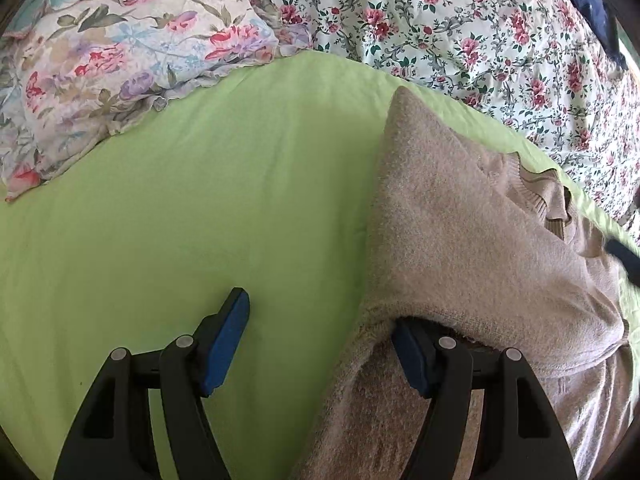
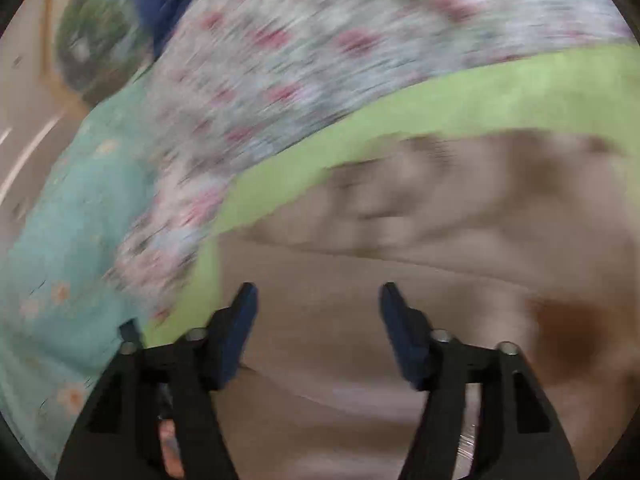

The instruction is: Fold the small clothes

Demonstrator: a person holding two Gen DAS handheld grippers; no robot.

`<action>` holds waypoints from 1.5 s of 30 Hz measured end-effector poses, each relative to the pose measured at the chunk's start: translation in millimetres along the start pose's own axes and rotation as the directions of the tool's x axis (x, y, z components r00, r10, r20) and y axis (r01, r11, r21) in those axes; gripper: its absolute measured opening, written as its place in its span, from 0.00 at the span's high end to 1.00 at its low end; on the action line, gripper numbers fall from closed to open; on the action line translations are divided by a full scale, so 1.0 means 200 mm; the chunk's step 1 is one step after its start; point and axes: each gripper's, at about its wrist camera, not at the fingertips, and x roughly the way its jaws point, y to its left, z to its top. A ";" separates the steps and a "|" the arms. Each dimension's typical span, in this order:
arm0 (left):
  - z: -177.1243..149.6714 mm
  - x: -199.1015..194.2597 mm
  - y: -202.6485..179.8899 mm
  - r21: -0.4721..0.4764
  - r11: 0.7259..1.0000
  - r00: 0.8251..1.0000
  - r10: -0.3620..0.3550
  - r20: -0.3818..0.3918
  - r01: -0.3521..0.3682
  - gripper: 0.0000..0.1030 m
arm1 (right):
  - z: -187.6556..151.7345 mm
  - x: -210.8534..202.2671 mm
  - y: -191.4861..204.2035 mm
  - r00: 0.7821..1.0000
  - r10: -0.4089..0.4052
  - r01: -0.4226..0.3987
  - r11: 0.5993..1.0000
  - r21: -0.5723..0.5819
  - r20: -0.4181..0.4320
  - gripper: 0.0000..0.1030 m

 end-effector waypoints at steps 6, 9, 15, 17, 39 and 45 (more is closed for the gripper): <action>-0.02 -0.01 0.04 -0.028 0.999 0.999 -0.041 0.021 0.042 0.31 | 0.31 0.67 0.34 0.966 0.111 -0.147 0.979 -0.143 -0.235 0.18; -0.03 0.00 0.03 -0.032 0.998 0.998 -0.045 0.040 0.047 0.31 | 0.31 1.07 0.38 0.884 0.034 -0.113 0.983 -0.144 -0.466 0.15; -0.03 -0.01 0.05 -0.038 0.996 0.996 -0.080 0.044 0.082 0.31 | 0.27 1.21 0.45 0.862 0.329 -0.358 0.934 -0.006 -0.385 0.14; -0.03 -0.02 0.07 -0.030 0.983 0.984 -0.179 0.016 0.179 0.31 | 0.28 1.09 0.38 0.903 0.332 -0.338 0.941 0.025 -0.273 0.15; 0.18 0.16 -0.04 0.101 0.992 0.992 -0.071 -0.107 0.082 0.30 | -0.42 -0.48 -0.52 0.946 -0.324 0.324 0.937 0.132 -0.020 0.87; 0.15 0.18 -0.08 0.139 0.990 0.996 -0.010 -0.093 0.023 0.28 | -0.36 -0.66 -0.35 0.882 -0.456 0.447 0.889 0.093 0.117 0.90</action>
